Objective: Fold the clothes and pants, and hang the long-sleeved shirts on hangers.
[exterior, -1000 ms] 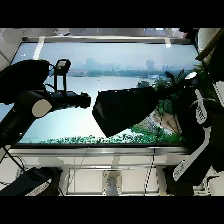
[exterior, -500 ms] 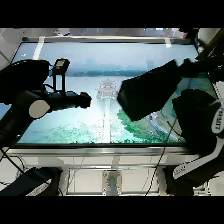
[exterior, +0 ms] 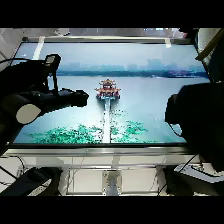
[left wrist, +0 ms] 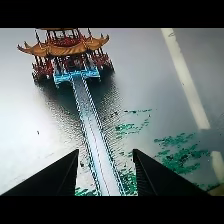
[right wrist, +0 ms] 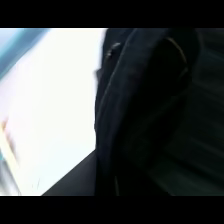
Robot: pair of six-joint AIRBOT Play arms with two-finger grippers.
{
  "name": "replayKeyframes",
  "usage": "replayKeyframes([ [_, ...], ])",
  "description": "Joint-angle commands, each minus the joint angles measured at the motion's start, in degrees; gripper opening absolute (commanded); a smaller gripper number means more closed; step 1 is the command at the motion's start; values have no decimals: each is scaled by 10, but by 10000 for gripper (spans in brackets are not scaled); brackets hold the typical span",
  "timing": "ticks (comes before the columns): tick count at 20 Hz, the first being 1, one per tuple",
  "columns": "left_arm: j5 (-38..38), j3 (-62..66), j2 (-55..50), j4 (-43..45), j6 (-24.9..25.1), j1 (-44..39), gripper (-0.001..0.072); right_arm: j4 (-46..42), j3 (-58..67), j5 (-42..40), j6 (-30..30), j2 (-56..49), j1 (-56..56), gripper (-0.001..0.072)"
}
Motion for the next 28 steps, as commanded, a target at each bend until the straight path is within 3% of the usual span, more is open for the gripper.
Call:
replayKeyframes([
  [1, 1, 0, 10, 3, 0, 0, 403, -67, -173, -46, 46, 103, -162, 29],
  [4, 1, 0, 10, 4, 0, 0, 403, -93, -273, -55, 51, 122, -219, 30],
  [7, 1, 0, 10, 7, 0, 0, 403, -143, -292, -54, 50, 115, -221, 33],
  [8, 0, 0, 10, 7, 0, 0, 403, -164, -286, -52, 50, 115, -221, 119],
  [10, 0, 0, 10, 7, 0, 0, 403, -172, -251, -43, 54, 114, -221, 516],
  [11, 1, 0, 10, 7, 0, 0, 403, -169, -219, -39, 72, 111, -221, 611],
  [13, 0, 0, 10, 7, 0, 0, 403, -157, -143, -36, 101, 103, -221, 611],
  [15, 0, 0, 10, 7, 0, 0, 403, -90, -73, -60, 126, 103, -215, 606],
  [16, 0, 0, 9, 7, 0, 0, 403, -18, -55, -69, 130, 106, -203, 521],
  [18, 0, 0, 9, 7, 0, 0, 403, 164, -49, -88, 108, 112, -146, 35],
  [20, 0, 0, 9, 7, 0, 0, 403, 275, -49, -83, 19, 117, -38, 30],
  [22, 0, 0, 9, 7, 0, 0, 403, 275, -49, -71, -27, 120, 94, 30],
  [28, -6, 0, 9, 7, 0, 0, 403, 27, -49, -52, -51, 119, 376, 30],
])
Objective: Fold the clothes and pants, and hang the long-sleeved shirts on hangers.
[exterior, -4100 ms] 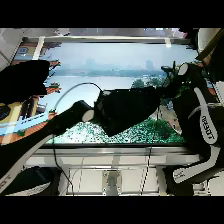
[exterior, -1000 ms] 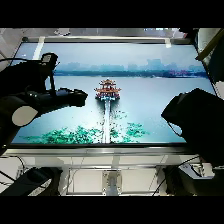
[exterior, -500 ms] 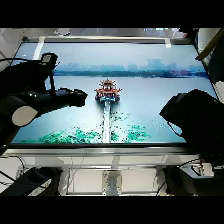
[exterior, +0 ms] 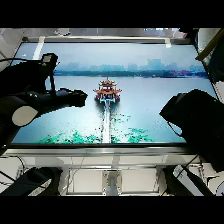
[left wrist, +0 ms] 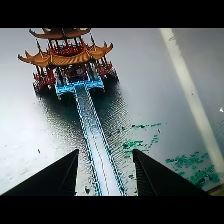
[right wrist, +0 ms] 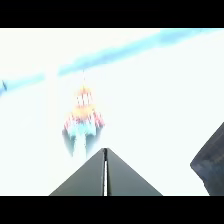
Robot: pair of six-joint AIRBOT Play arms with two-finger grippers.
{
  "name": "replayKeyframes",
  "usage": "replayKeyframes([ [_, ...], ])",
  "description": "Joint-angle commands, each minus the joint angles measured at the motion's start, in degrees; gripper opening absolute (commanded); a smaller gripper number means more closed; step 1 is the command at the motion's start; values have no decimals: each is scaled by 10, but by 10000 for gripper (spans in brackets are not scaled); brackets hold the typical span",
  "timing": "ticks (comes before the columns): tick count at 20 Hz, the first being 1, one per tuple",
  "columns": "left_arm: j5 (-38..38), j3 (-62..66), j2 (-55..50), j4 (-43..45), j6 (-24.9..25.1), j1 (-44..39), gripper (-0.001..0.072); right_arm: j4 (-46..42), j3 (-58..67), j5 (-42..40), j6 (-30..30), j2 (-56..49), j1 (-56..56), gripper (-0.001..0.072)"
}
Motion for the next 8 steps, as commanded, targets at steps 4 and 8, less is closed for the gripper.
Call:
replayKeyframes([
  [4, -1, 0, 0, 0, 0, 0, 403, -131, 1, 5, -19, 1, 165, 30],
  [8, -1, 0, 0, 0, 0, 0, 403, -136, 1, 27, -19, 1, 167, 30],
])
